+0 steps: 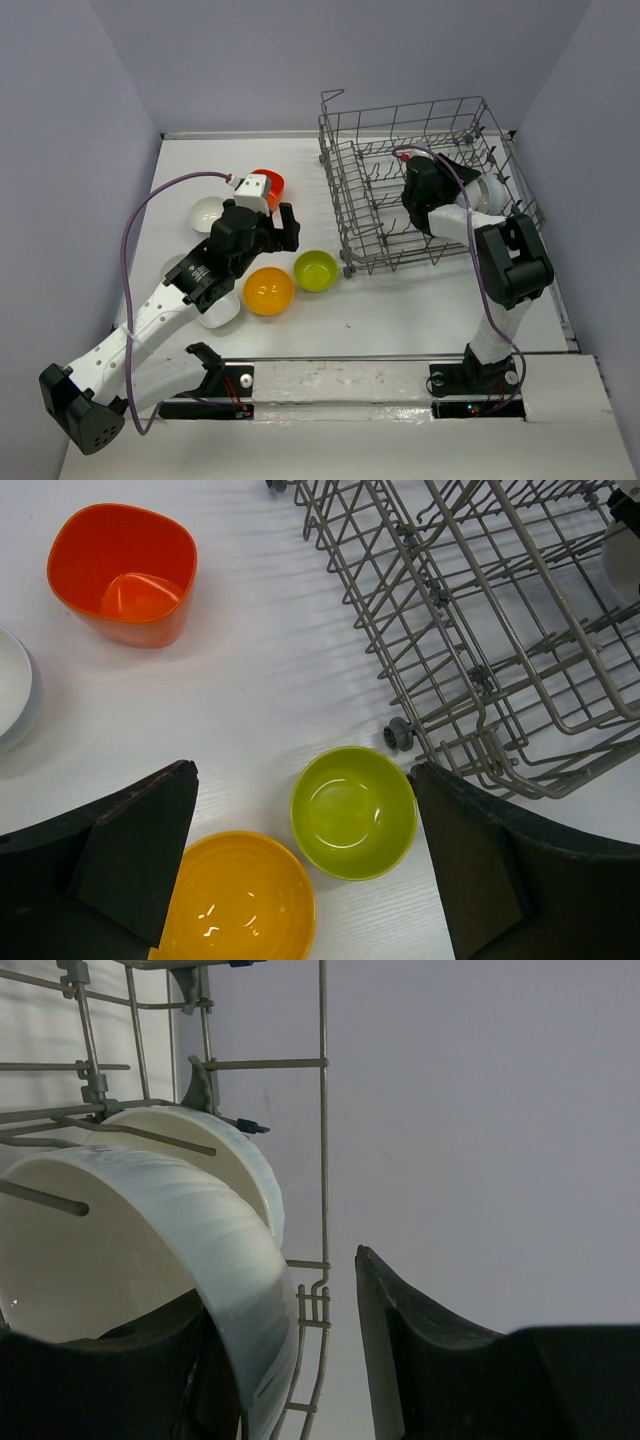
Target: Load the bowls into the dish rack
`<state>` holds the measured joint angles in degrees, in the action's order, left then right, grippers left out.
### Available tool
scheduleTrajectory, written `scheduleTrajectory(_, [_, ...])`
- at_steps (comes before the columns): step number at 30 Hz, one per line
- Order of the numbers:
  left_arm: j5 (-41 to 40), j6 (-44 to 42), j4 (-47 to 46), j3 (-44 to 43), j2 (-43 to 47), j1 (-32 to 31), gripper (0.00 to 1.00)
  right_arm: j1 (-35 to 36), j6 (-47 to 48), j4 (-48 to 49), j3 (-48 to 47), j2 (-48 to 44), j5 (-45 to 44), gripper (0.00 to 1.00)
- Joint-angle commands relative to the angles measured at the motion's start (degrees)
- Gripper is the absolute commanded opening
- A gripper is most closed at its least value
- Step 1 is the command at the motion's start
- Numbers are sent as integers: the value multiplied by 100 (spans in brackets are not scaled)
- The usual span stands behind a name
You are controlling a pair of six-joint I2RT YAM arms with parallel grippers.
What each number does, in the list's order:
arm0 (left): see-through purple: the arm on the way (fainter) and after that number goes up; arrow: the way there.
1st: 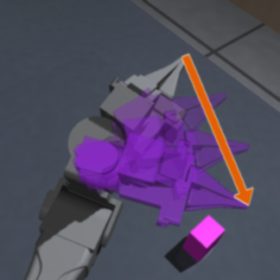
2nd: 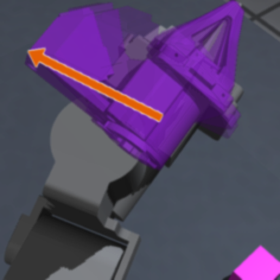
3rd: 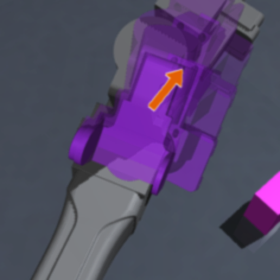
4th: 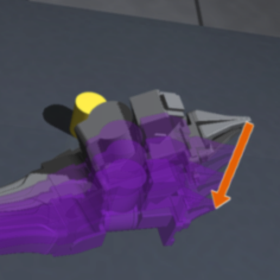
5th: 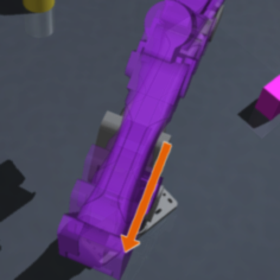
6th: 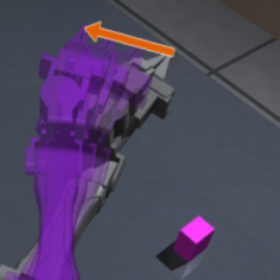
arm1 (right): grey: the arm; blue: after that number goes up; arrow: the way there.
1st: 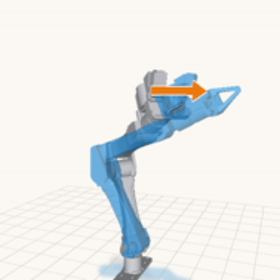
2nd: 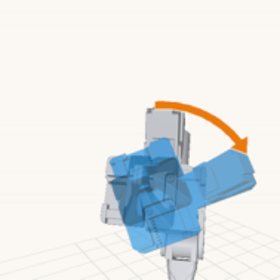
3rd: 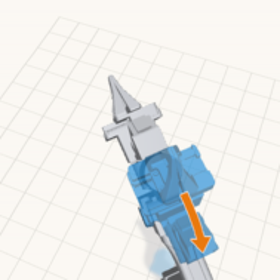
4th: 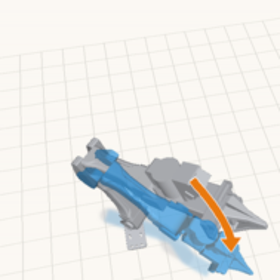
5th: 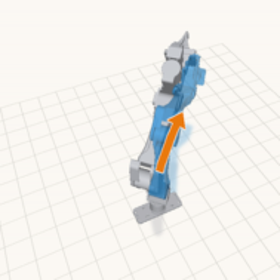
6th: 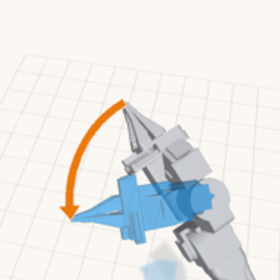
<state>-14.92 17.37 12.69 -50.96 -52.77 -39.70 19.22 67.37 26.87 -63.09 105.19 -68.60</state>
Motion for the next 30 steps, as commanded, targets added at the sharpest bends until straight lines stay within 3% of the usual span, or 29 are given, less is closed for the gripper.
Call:
scheduleTrajectory(1, [-82, -67, -161, 86, 4, -20, 99, 107, -119, 20, -318, 2, -92, 50])
scheduleTrajectory(7, [-82, -67, -153, 86, 4, -20, 99, 108, -207, -86, -336, 63, -92, 51])
scheduleTrajectory(11, [-90, -67, -161, 86, -5, -29, 99, 161, -233, -112, -362, 81, -92, 59])
scheduleTrajectory(19, [-99, -75, -153, 86, -5, -29, 99, 213, -330, -209, -423, 169, -92, 61])
scheduleTrajectory(25, [-108, -75, -153, 86, -14, -20, 99, 213, -418, -270, -485, 195, -75, 75])
scheduleTrajectory(30, [-117, -75, -153, 86, -14, -29, 99, 213, -462, -297, -564, 213, -92, 80])
